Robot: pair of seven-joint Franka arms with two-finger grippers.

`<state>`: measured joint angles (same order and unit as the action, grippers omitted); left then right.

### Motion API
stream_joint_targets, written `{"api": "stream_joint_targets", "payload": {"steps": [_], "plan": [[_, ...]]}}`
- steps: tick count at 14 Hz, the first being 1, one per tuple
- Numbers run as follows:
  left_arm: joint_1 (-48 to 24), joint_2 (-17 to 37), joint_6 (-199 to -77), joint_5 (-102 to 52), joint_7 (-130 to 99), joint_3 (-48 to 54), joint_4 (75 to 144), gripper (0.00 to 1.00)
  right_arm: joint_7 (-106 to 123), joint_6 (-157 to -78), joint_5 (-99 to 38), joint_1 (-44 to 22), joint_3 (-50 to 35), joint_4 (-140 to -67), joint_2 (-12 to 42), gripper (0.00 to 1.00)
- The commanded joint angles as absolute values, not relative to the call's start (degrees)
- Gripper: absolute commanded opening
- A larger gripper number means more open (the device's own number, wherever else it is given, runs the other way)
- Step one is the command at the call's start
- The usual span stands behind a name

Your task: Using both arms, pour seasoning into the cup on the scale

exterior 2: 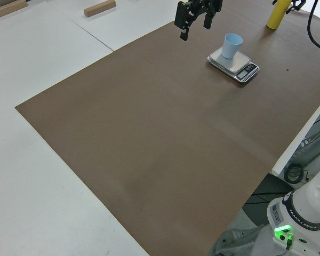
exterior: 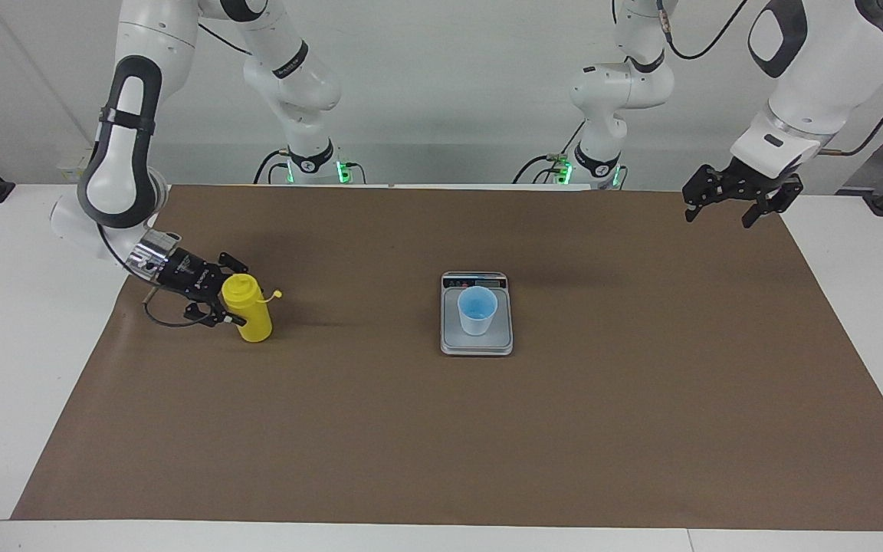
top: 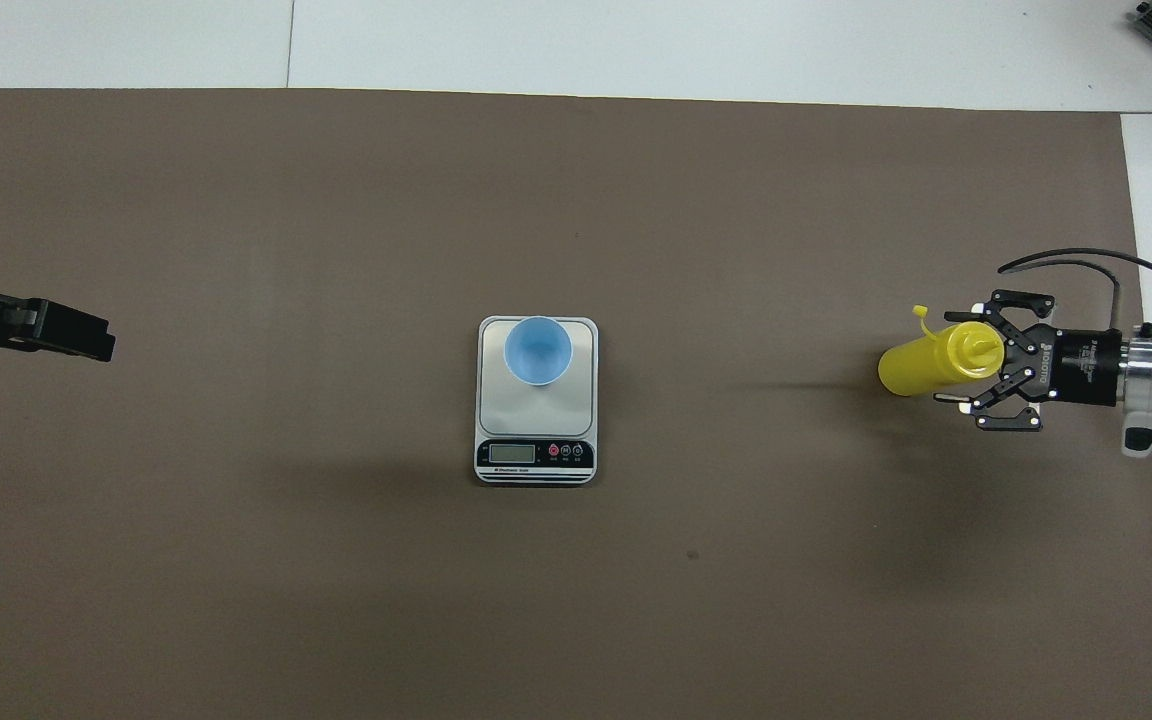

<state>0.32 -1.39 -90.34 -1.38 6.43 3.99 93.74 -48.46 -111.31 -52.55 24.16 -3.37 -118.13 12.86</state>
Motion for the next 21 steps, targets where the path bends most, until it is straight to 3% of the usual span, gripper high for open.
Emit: {"api": "stream_joint_targets", "payload": {"steps": [1, 10, 15, 19, 21], "plan": [[0.3, -3.3, -91.8, -0.5, 6.8, 4.0, 96.2, 1.0, -47.2, -114.8, -45.0, 24.7, -3.6, -116.6, 10.9, 1.0], [0.3, -3.3, -91.8, -0.5, 6.7, 4.0, 96.2, 1.0, -27.5, -117.2, -22.8, 23.5, -5.1, -109.6, 4.9, 1.0], [0.3, -3.3, -91.8, -0.5, 6.7, 4.0, 96.2, 1.0, -27.4, -114.4, -6.8, 13.2, -5.4, -107.9, -0.7, 1.0], [0.4, -3.3, -91.8, -0.5, 6.7, 4.0, 96.1, 1.0, -26.9, -103.0, 4.8, 4.9, -5.5, -99.4, 0.0, 1.0], [0.4, -3.3, -91.8, -0.5, 6.7, 4.0, 96.2, 1.0, -26.7, -93.4, 6.3, 1.8, -5.5, -92.1, 1.6, 1.0]]}}
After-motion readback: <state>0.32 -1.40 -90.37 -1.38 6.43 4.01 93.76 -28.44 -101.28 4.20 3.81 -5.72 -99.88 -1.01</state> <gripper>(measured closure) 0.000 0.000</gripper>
